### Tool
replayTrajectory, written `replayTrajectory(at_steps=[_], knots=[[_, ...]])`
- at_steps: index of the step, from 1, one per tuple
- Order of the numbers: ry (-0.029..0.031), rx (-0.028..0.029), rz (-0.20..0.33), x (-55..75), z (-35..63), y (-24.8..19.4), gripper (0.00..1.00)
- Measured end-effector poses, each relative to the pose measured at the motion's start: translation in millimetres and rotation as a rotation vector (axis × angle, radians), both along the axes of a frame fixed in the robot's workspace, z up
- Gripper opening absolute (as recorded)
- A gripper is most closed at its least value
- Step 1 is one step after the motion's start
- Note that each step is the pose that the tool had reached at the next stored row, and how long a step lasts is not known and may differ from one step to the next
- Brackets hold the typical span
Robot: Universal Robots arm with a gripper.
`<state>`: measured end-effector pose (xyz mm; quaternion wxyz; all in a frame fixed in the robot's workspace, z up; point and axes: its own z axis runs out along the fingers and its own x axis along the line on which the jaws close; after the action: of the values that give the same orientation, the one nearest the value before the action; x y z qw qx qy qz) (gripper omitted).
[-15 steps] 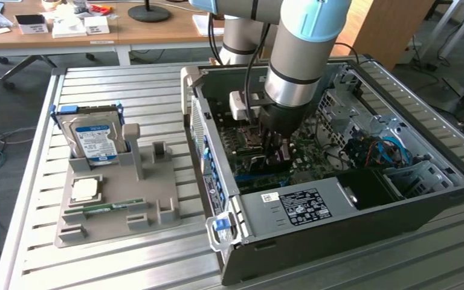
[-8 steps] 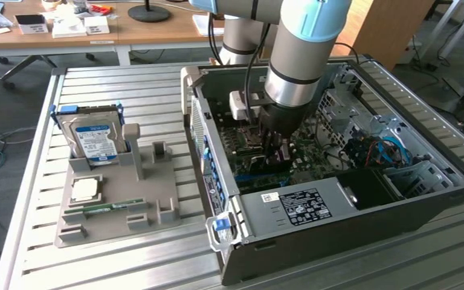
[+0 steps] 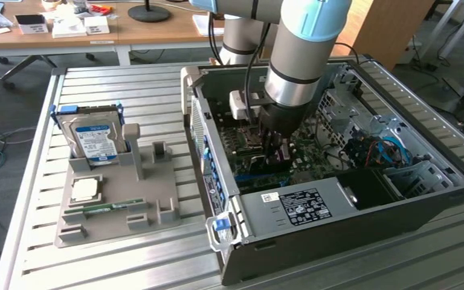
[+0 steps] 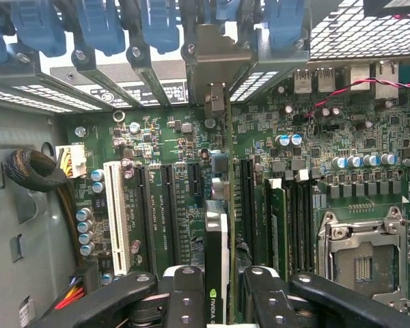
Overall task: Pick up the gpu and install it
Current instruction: 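Insert the gpu into the slot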
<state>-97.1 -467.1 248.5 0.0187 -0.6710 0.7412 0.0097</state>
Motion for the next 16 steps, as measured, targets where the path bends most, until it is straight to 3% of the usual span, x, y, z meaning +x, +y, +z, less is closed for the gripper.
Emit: replayTrajectory(at_steps=[16], knots=[[0.0001,0.0000,0.000,0.0,-3.1,0.0,0.27]])
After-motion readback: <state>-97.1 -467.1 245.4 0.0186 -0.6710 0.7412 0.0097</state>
